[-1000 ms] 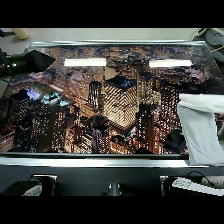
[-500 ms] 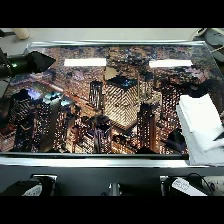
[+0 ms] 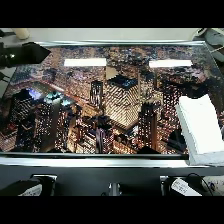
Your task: Fold the shirts.
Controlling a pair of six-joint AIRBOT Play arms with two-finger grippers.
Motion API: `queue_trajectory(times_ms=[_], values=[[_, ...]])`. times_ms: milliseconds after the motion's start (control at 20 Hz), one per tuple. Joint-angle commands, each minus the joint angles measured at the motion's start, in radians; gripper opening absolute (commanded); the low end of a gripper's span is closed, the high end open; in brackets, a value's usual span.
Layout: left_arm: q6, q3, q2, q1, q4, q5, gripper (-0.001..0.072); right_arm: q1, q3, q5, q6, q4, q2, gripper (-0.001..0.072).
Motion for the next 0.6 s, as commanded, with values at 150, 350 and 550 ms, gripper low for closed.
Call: queue_trajectory(times_ms=[150, 350, 550], values=[[-0.241, 0.164, -0.304, -0.092, 0.488, -0.48, 0.0636, 0.53, 0.136, 0.133, -0.007, 0.045, -0.123, 0.0675], [-0.275, -0.095, -0.243, -0.133, 0.441, -0.428, 0.07, 0.584, 0.118, 0.39, 0.027, 0.24, -0.286, 0.0667], [-0.342, -0.167, -0.227, -0.151, 0.442, -0.344, 0.0701, 0.607, 0.041, 0.286, 0.042, 0.216, -0.29, 0.0669]])
